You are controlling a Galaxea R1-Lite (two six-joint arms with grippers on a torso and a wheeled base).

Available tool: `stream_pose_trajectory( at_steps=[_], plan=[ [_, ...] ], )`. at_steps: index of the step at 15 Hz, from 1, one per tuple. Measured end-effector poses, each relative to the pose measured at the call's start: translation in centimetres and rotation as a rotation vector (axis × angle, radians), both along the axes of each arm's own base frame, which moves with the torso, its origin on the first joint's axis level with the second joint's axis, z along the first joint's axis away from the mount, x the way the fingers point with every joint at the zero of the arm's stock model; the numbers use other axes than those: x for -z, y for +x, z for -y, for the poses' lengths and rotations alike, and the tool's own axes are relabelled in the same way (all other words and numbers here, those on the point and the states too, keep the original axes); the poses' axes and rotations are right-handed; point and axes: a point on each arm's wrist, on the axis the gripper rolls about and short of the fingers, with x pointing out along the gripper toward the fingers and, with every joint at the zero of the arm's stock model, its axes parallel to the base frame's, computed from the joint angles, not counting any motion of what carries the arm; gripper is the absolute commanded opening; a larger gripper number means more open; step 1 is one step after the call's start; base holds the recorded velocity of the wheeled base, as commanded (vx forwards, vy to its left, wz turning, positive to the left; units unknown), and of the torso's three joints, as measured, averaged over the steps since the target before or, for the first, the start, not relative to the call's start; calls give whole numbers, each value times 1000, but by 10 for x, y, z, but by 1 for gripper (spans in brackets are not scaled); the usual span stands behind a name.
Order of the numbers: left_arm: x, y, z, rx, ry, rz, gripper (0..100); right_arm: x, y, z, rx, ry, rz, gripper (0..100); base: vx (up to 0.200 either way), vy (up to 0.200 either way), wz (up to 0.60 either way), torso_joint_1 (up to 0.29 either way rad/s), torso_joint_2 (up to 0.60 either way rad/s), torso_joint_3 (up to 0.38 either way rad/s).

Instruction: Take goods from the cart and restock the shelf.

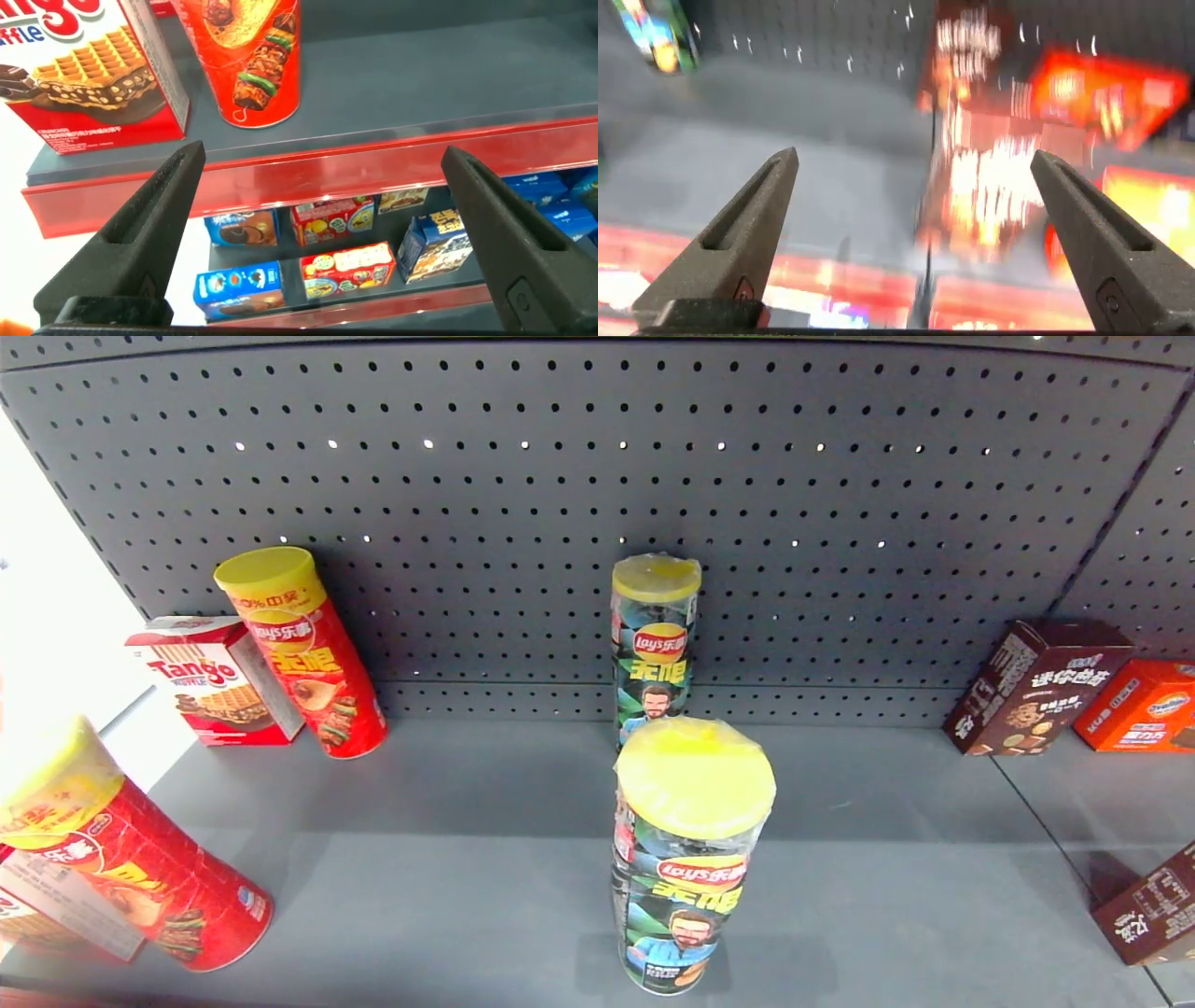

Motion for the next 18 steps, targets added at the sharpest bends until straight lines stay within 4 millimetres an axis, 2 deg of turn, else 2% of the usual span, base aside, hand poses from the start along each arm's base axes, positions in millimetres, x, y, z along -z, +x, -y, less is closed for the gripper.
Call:
stream_pose_trajectory(
  at_steps=[3, 5, 6, 17, 18],
  plan=[
    [0, 0, 0, 1, 2, 0, 100, 52, -1, 0, 75, 81, 37, 100, 0, 0, 0, 0, 0, 0],
    [0, 0, 0, 1, 1, 0, 100, 75, 3, 0, 92, 114, -8, 100, 0, 0, 0, 0, 0, 0],
    [0, 0, 0, 1, 1, 0, 100, 81, 3, 0, 88, 108, -24, 100, 0, 0, 0, 0, 0, 0],
    [0, 0, 0, -3, -10, -1, 100, 85, 2, 0, 75, 104, -22, 100, 0, 0, 0, 0, 0, 0],
    [0, 0, 0, -3, -9, -1, 100, 85, 2, 0, 73, 104, -22, 100, -200, 0, 0, 2, 7, -2]
  ],
)
